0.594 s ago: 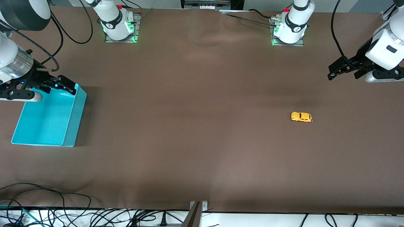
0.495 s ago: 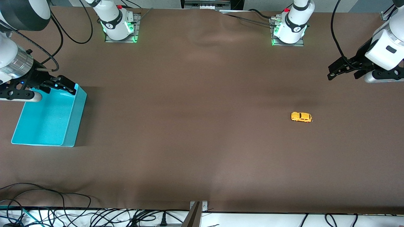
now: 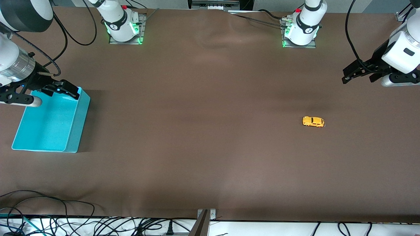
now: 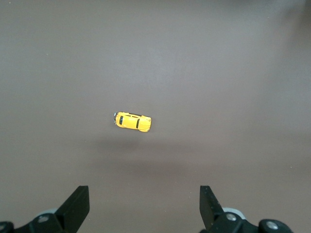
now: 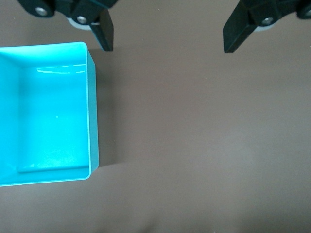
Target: Wind up and store yellow beetle car
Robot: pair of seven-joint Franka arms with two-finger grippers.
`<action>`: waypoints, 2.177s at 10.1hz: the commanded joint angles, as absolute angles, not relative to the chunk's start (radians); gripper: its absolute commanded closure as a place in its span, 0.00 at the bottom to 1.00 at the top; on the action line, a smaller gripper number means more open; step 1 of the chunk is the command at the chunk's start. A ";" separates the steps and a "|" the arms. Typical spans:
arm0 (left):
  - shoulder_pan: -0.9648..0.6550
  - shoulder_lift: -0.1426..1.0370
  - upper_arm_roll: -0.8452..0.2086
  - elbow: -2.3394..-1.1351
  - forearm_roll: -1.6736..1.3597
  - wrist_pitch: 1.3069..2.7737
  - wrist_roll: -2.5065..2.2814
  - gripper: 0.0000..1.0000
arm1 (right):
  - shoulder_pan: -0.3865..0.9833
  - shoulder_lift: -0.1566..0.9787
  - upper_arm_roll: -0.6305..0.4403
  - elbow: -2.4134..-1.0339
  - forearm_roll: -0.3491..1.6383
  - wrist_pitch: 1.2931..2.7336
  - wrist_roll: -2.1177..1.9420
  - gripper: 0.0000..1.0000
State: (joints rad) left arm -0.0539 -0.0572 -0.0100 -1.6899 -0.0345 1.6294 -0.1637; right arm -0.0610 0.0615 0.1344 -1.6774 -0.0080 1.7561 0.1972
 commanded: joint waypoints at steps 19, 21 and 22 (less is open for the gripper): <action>-0.063 -0.048 -0.015 -1.647 -0.009 1.595 -0.143 0.00 | -0.060 0.069 0.138 -1.661 0.049 1.752 0.212 0.00; -0.064 -0.048 -0.015 -1.647 -0.009 1.595 -0.143 0.00 | -0.061 0.069 0.138 -1.661 0.049 1.752 0.210 0.00; -0.061 -0.048 -0.014 -1.647 -0.011 1.595 -0.143 0.00 | -0.061 0.069 0.137 -1.661 0.049 1.752 0.210 0.00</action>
